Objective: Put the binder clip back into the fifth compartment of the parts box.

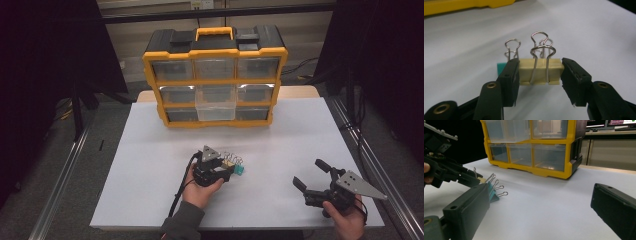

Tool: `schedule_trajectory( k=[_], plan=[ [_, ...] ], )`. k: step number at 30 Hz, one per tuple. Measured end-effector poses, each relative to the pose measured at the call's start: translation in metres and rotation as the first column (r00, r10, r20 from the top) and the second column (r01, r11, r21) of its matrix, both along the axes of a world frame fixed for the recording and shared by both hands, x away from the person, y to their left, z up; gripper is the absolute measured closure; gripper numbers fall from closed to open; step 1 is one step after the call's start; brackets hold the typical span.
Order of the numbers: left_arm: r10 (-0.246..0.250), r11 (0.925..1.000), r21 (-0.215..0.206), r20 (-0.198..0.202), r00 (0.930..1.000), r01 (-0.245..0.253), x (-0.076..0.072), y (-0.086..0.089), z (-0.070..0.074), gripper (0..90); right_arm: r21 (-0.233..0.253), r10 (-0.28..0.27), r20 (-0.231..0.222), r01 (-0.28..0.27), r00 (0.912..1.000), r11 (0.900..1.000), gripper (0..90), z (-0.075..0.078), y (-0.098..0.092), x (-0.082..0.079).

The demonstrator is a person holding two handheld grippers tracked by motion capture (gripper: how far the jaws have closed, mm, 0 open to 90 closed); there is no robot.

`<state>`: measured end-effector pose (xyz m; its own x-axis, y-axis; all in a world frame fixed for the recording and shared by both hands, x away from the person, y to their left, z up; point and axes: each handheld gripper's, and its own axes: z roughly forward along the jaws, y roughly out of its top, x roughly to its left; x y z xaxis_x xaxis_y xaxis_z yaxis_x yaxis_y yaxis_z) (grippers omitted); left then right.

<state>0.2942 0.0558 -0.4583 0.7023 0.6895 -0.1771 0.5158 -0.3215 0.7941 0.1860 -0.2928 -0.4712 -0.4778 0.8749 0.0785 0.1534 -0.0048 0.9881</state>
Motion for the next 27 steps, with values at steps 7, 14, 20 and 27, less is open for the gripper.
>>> schedule_trajectory(
  k=[7, 14, 20, 27],
  plan=[
    [-0.018, 0.9982, -0.057, 0.019, 0.9997, 0.019, 0.003, 0.002, 0.017, 50.1, 0.002, 0.002, 0.001, -0.002, 1.0000, 1.000, 1.8, 0.000, 0.000, 0.000],
    [-0.028, 0.9947, -0.098, 0.046, 0.9986, 0.032, 0.005, 0.006, 0.028, 50.1, 0.004, 0.006, -0.004, -0.006, 1.0000, 1.000, 1.7, 0.000, -0.001, 0.000],
    [-0.043, 0.9898, -0.132, 0.069, 0.9967, 0.052, 0.007, 0.008, 0.040, 50.1, 0.006, 0.001, -0.003, -0.001, 1.0000, 1.000, 1.7, 0.000, -0.001, 0.001],
    [-0.036, 0.9847, -0.166, 0.101, 0.9943, 0.053, 0.010, 0.009, 0.057, 50.1, 0.005, -0.012, -0.017, 0.012, 0.9998, 1.000, 1.8, -0.001, -0.002, 0.002]
  ],
)
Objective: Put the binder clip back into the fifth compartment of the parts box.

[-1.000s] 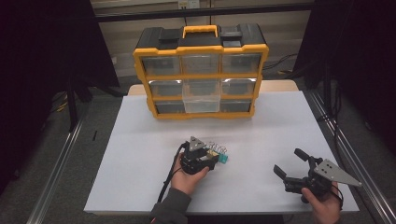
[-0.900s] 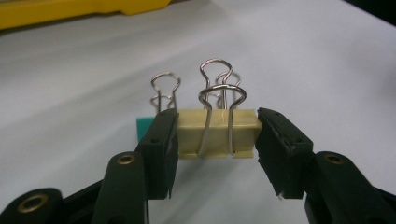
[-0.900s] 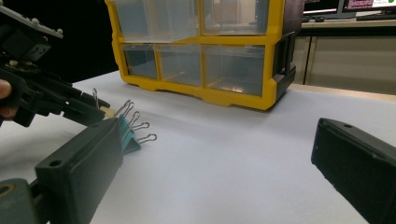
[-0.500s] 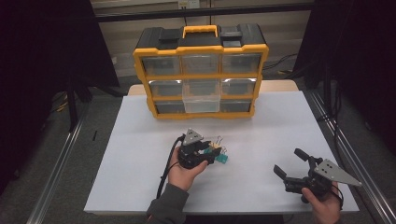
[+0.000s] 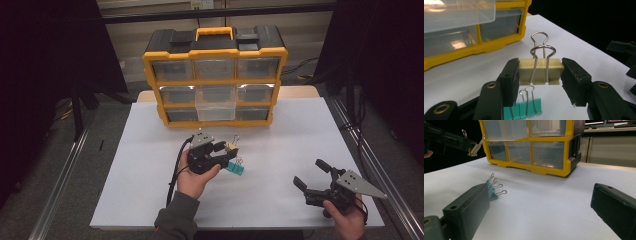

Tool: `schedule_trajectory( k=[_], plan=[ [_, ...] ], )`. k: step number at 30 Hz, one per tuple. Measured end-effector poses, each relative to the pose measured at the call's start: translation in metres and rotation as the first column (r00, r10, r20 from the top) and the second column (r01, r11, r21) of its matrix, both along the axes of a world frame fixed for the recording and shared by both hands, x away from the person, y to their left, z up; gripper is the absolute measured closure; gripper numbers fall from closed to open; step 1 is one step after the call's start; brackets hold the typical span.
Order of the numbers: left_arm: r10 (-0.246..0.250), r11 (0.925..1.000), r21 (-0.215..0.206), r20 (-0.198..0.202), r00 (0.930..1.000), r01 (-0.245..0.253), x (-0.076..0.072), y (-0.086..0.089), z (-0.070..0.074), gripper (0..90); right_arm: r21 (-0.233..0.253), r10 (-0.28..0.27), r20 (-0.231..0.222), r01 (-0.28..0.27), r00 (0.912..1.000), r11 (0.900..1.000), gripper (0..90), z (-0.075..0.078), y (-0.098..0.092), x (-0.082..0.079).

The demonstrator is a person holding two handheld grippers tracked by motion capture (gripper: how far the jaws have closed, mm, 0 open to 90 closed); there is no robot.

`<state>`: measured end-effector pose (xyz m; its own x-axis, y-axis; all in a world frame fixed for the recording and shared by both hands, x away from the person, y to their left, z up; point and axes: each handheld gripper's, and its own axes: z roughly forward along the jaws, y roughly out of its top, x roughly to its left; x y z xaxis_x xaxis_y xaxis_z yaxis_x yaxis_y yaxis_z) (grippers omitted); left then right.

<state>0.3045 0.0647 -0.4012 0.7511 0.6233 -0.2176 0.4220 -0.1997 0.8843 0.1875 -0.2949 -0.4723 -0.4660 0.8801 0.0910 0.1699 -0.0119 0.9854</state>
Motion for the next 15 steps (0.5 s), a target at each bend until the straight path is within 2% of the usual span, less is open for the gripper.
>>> schedule_trajectory(
  k=[3, 15],
  plan=[
    [0.003, 1.0000, 0.004, 0.008, 1.0000, -0.003, 0.003, 0.001, 0.006, 50.0, 0.001, -0.001, 0.003, 0.001, 1.0000, 1.000, 1.8, 0.001, -0.001, 0.000],
    [0.017, 0.9985, -0.053, 0.020, 0.9997, -0.016, 0.011, 0.006, 0.022, 50.1, 0.002, 0.009, 0.006, -0.009, 0.9999, 1.000, 1.7, 0.000, 0.000, 0.000]
  ],
)
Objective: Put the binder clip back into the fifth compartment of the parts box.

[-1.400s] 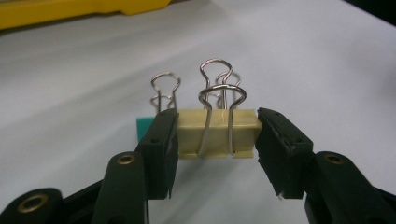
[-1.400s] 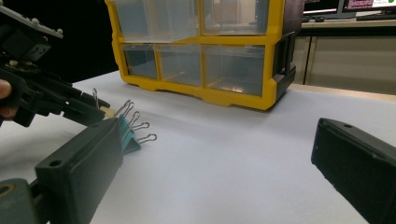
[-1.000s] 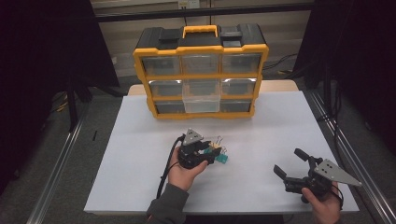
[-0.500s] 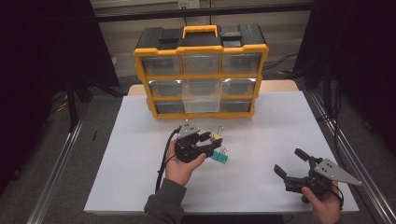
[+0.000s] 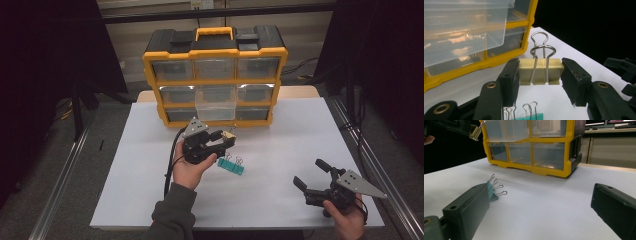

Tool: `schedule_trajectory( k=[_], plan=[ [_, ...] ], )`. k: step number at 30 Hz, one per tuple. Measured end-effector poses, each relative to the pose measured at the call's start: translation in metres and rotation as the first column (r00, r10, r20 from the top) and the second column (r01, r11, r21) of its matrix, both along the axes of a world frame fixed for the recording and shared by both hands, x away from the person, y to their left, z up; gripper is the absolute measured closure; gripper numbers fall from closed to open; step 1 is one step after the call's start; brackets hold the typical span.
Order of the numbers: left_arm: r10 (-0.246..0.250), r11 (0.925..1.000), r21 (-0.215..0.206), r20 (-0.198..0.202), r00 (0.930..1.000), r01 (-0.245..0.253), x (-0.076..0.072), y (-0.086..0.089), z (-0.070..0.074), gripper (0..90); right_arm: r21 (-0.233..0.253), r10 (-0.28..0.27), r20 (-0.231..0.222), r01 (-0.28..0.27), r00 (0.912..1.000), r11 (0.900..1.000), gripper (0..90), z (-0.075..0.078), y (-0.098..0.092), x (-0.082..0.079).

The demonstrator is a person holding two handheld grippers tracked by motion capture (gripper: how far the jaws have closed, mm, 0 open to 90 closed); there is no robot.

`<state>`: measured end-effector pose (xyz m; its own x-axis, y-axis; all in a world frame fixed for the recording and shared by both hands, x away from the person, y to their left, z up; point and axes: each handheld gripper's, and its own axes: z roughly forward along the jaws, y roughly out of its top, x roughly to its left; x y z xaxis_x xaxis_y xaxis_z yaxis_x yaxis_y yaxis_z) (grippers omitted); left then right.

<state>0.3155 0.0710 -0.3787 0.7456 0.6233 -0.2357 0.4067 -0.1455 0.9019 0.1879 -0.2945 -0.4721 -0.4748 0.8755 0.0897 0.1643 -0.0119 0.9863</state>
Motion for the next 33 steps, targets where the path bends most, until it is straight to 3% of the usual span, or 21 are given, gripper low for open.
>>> schedule_trajectory(
  k=[19, 24, 33],
  plan=[
    [-0.012, 0.9999, -0.004, 0.038, 0.9992, 0.012, 0.006, 0.002, 0.029, 50.0, 0.000, 0.007, 0.000, -0.007, 1.0000, 1.000, 1.6, 0.000, 0.000, 0.000],
    [-0.004, 0.9996, -0.028, 0.045, 0.9990, 0.005, 0.011, 0.002, 0.038, 50.0, 0.002, 0.004, 0.002, -0.004, 1.0000, 1.000, 1.7, 0.001, 0.001, 0.000],
    [0.047, 0.9986, -0.026, 0.054, 0.9975, -0.046, 0.025, 0.005, 0.050, 50.1, 0.000, 0.002, 0.001, -0.002, 1.0000, 1.000, 1.7, 0.001, 0.001, 0.000]
  ],
)
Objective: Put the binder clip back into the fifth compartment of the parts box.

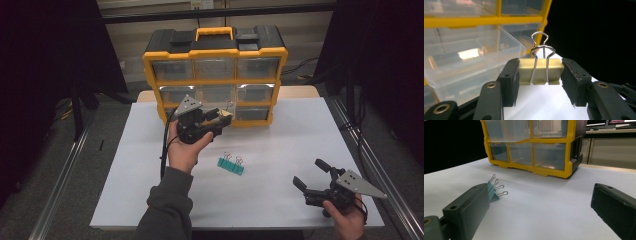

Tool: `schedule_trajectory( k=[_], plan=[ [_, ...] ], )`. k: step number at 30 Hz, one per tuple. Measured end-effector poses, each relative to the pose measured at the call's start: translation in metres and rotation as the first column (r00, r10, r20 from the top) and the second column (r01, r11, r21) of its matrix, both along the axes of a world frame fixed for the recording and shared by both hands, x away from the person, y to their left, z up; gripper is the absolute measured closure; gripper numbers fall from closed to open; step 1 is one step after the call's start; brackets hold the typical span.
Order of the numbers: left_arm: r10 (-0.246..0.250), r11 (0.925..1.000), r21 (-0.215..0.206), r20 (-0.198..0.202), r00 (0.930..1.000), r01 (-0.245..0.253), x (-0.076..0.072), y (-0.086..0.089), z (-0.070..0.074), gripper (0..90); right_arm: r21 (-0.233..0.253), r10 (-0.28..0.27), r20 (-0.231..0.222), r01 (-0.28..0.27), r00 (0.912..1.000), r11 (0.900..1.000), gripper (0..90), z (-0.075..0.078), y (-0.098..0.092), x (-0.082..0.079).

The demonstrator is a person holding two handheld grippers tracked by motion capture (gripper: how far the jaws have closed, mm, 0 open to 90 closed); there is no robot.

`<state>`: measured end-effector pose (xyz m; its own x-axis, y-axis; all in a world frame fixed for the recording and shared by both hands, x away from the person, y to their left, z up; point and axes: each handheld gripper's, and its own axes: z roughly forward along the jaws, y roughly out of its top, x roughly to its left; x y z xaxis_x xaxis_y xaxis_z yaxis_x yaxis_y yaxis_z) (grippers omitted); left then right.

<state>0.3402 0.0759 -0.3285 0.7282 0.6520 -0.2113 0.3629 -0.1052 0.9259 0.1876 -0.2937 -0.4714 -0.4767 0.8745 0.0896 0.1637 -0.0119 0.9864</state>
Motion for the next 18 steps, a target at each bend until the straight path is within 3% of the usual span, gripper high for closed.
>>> schedule_trajectory(
  k=[18],
  plan=[
    [0.083, 0.9965, 0.001, 0.043, 0.9956, -0.083, 0.027, 0.000, 0.023, 50.1, -0.003, 0.002, 0.001, -0.002, 1.0000, 1.000, 1.7, 0.000, -0.001, 0.000]
  ],
)
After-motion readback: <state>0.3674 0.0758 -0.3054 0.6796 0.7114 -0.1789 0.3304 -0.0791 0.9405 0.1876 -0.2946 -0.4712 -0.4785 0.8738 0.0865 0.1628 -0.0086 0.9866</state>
